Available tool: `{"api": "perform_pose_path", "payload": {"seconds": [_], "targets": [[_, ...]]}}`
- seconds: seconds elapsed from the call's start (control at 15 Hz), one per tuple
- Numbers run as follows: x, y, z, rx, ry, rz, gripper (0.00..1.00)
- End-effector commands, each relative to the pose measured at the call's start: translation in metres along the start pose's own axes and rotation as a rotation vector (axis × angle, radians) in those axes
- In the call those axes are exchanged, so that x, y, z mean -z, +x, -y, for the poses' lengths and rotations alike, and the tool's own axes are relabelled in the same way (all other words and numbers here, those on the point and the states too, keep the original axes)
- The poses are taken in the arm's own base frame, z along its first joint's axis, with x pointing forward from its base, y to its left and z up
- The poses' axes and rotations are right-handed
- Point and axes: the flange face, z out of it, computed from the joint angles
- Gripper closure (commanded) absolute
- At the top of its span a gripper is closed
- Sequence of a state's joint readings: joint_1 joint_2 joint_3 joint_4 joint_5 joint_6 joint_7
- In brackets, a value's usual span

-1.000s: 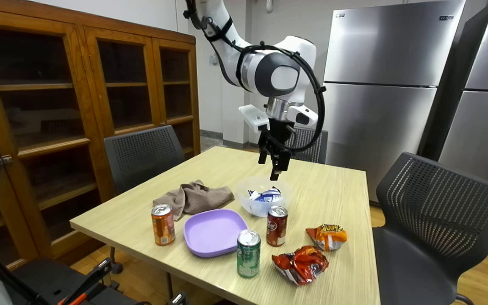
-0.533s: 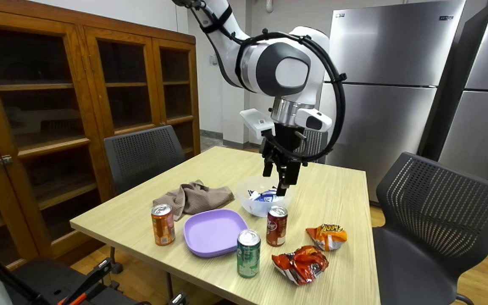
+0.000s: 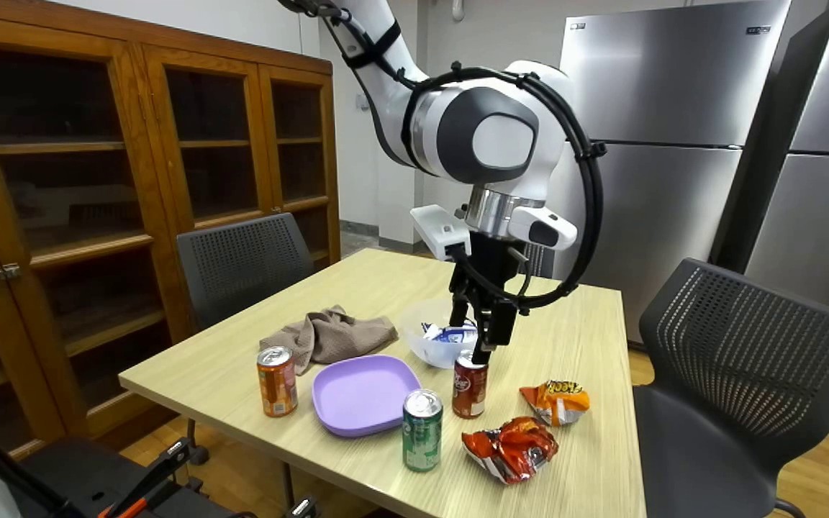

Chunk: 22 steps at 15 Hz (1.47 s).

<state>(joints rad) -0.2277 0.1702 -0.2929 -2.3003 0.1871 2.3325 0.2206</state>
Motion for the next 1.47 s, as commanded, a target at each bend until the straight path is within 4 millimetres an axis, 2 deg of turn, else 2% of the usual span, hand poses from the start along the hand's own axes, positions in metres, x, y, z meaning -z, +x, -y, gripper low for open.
{"api": "perform_pose_path", "payload": {"seconds": [0.0, 0.33, 0.53, 1.0, 1.2, 1.4], "targets": [[0.0, 0.0, 0.0, 0.001, -0.001, 0.001, 0.0], [0.0, 0.0, 0.001, 0.001, -0.001, 0.001, 0.0], [-0.013, -0.004, 0.003, -0.001, -0.008, 0.001, 0.0], [-0.06, -0.027, 0.013, 0.024, -0.059, -0.005, 0.0], [-0.08, -0.037, 0.013, 0.012, -0.068, -0.03, 0.0], [-0.091, -0.044, 0.008, -0.007, -0.078, -0.065, 0.0]]}}
